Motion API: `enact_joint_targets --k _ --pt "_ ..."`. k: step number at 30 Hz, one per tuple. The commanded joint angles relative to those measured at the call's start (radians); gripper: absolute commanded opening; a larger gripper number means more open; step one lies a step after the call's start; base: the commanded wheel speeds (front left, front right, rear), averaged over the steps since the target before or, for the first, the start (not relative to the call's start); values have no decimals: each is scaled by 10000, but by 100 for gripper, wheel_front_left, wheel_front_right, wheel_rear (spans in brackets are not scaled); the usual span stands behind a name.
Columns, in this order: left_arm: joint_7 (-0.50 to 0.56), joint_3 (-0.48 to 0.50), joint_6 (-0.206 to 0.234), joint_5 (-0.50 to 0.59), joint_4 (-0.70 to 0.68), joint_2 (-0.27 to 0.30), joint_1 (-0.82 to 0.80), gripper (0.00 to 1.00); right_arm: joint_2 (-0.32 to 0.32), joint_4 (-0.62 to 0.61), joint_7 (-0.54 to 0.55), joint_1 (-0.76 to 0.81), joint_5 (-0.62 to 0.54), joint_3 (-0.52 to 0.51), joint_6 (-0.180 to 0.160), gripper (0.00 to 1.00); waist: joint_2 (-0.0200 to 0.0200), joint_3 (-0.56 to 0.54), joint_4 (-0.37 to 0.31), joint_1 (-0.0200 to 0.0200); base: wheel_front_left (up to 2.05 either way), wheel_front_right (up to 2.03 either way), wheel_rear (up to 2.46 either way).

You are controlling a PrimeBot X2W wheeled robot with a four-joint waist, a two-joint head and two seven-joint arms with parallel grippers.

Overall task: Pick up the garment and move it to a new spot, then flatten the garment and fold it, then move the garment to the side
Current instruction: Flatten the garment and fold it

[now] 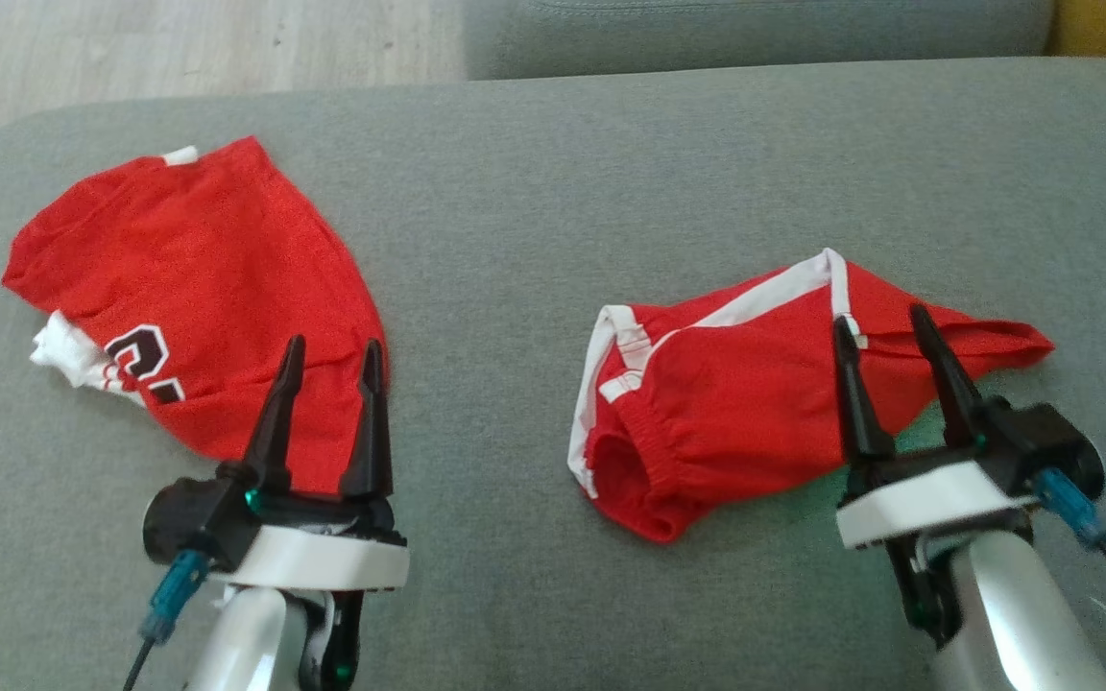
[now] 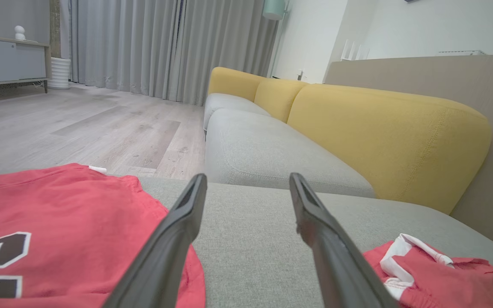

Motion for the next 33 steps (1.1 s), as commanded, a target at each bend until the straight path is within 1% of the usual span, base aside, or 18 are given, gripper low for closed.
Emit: enact_joint_targets --k 1,4,8,13,16,17,21,25,27,33 --pt "-51 202 -7 -62 -275 18 -370 100 -21 -412 -109 -660 -214 407 -7 100 0 56 173 0 0 0 0" --pt "-51 94 -5 -124 -243 18 -425 100 -66 -159 -44 -1119 -421 846 -7 100 0 118 468 0 0 0 0" --pt "-51 -95 32 -249 -192 18 -496 100 -508 546 921 -2132 -200 1980 -7 100 0 238 918 0 0 0 0" --pt "-51 -447 96 -489 -128 18 -585 100 -1510 1728 2650 -3580 1076 3747 -7 100 0 354 1630 0 0 0 0" --pt "-51 -748 120 -650 -58 18 -631 100 -2029 2321 3408 -4143 1907 4439 -7 100 0 334 2135 0 0 0 0" --pt "-51 -748 120 -650 -58 18 -631 100 -2029 2321 3408 -4143 1907 4439 -7 100 0 334 2135 0 0 0 0" --pt "-51 -1007 208 -852 -42 18 -586 100 -2702 2915 4312 -4590 2731 5701 -7 100 0 255 2651 0 0 0 0" --pt "-51 -1066 240 -871 -2 18 -485 100 -3291 3261 5195 -4923 3498 6896 -7 100 0 174 2926 0 0 0 0" --pt "-51 -1072 250 -863 5 18 -448 100 -3553 3369 5460 -5118 3739 7365 -7 100 0 150 2998 0 0 0 0" --pt "-51 -1137 291 -855 -87 18 -431 100 -3892 3897 5742 -5713 4292 8128 -7 100 0 280 3077 0 0 0 0"
